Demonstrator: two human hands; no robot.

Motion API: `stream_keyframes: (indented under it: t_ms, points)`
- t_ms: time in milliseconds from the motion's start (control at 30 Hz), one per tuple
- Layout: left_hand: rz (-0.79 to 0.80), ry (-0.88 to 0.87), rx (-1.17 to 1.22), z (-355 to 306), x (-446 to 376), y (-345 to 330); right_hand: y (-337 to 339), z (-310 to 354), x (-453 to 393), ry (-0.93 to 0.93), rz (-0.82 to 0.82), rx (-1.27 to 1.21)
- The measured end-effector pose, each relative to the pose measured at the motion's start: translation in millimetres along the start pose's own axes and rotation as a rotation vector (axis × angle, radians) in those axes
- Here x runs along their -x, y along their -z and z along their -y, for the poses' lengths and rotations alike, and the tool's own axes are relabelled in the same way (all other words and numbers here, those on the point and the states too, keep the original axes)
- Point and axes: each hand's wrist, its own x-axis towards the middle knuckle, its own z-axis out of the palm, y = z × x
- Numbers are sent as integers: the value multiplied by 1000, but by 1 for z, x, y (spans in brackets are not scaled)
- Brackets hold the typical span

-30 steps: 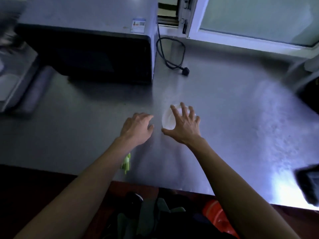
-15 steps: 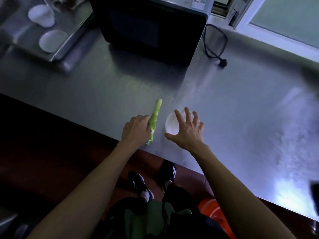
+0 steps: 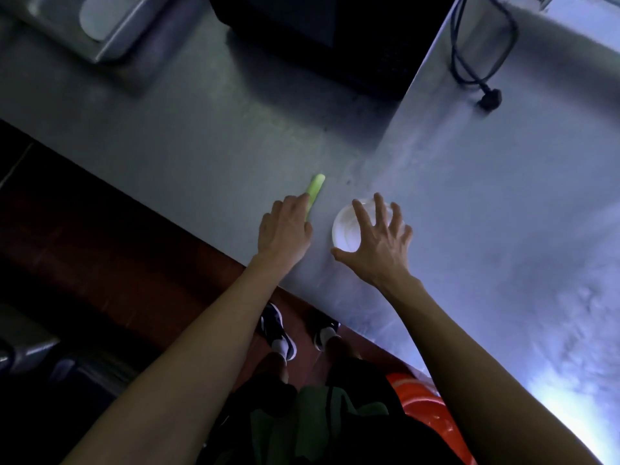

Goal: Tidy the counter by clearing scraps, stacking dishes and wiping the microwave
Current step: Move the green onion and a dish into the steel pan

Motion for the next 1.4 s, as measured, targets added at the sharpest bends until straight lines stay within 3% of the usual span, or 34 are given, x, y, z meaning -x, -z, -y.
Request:
stream_keyframes:
  t_ms: [400,667,1067,1400]
  points:
    - [-30,132,36,-3,2,1,4,-5,-23,113,52,11]
    - [-82,202,143,34,27,35,18,34,-31,208,43,27]
    - [-232,342,239,193,67,96,21,208,-56,435,5,149]
    - [-360,382,285,341,78,159,22,366,-76,484,-66,202]
